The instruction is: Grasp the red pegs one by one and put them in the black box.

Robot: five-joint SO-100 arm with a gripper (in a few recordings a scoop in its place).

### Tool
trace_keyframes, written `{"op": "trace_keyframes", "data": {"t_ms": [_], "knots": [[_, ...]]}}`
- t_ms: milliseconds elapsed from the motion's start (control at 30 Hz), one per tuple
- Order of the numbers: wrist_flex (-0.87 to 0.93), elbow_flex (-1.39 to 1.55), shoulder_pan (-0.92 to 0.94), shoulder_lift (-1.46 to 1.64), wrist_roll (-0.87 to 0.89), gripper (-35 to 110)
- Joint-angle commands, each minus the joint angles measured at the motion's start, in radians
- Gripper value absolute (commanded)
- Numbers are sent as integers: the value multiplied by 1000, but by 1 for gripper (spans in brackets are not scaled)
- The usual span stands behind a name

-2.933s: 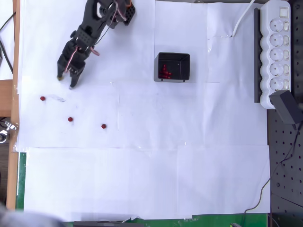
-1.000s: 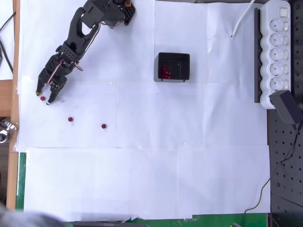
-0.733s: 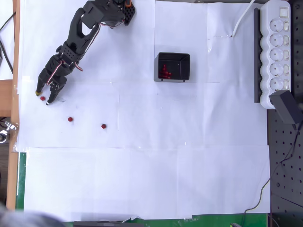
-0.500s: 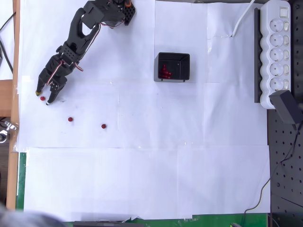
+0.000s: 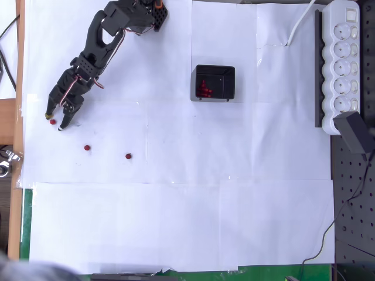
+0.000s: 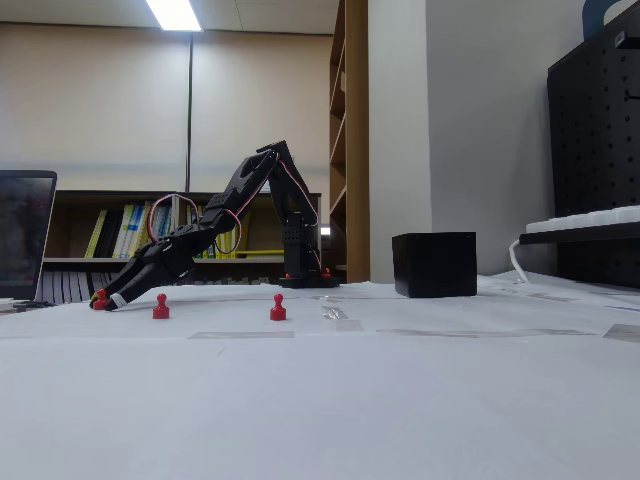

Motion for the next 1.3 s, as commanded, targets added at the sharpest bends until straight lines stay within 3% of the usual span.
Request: {"op": "trace_keyframes", "data": {"t_ms": [0,533,733,900,1033,1167,1267], "knots": [[-11,11,-17,5,-6,13],[17,11,-6,-15,-2,1],[176,6,-9,-94,15,0],[739,14,-38,-341,80,0],[1269,17,-170,-609,80,0],[1730,153,-411,-710,-60,0],[1948,308,-630,-706,-213,0]]}}
